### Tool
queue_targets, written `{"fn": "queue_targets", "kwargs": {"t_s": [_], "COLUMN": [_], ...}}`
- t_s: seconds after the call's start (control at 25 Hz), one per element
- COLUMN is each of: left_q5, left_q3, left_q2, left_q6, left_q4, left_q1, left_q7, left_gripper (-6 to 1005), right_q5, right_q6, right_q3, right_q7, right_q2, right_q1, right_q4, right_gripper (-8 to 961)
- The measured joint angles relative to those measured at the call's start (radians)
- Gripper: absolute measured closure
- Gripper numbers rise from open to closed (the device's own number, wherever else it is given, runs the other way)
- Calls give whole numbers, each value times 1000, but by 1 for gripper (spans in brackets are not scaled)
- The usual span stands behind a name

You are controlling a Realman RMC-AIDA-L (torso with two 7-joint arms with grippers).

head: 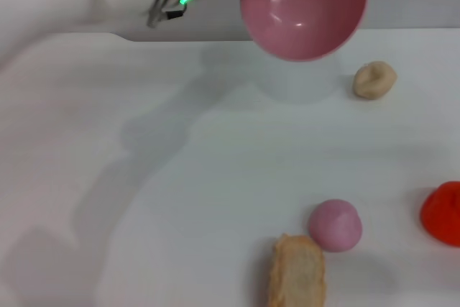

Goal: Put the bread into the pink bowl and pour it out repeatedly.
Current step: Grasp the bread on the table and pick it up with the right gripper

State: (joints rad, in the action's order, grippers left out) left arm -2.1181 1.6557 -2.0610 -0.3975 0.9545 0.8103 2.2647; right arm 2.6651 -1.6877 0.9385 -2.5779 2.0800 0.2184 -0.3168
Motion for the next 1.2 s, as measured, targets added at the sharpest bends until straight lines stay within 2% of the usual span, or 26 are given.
{"fn": "queue_targets", "kwargs": {"t_s": [0.16, 0.28, 0.4, 0.44, 0.52, 0.68, 0.76, 0.84, 1.04, 1.2], "left_q5": [-19, -69, -133, -133, -186, -206, -284, -294, -299, -296], "left_q3": [-273, -471, -588, -588, -642, -658, -677, -678, -679, -676], "left_q2": [14, 36, 61, 61, 84, 90, 100, 101, 103, 103], "left_q6": [-337, -537, -666, -666, -767, -799, -946, -980, -1002, -1001], "left_q4": [-36, -51, -45, -45, -40, -36, -16, -16, -13, -12], "left_q1": [65, 98, 110, 110, 117, 118, 109, 98, 56, 33], "left_q7": [-26, -50, -37, -37, -14, -4, 35, 41, 51, 56], "left_gripper": [956, 956, 956, 956, 956, 956, 956, 956, 956, 956], "right_q5": [-26, -51, -65, -68, -73, -83, -105, -161, -468, -805], "right_q6": [49, 99, 150, 168, 201, 309, 390, 478, 689, 746], "right_q3": [0, 0, 5, 8, 20, 59, 86, 98, 100, 101], "right_q7": [0, 0, 0, 0, 1, 40, 102, 184, 498, 847], "right_q2": [0, -1, -2, -3, -4, -8, -12, -13, -14, -15], "right_q1": [20, 38, 54, 59, 71, 98, 111, 119, 126, 142], "right_q4": [7, 10, 14, 15, 15, 6, -20, -66, -274, -478], "right_gripper": [299, 299, 298, 298, 298, 298, 297, 297, 296, 296]}}
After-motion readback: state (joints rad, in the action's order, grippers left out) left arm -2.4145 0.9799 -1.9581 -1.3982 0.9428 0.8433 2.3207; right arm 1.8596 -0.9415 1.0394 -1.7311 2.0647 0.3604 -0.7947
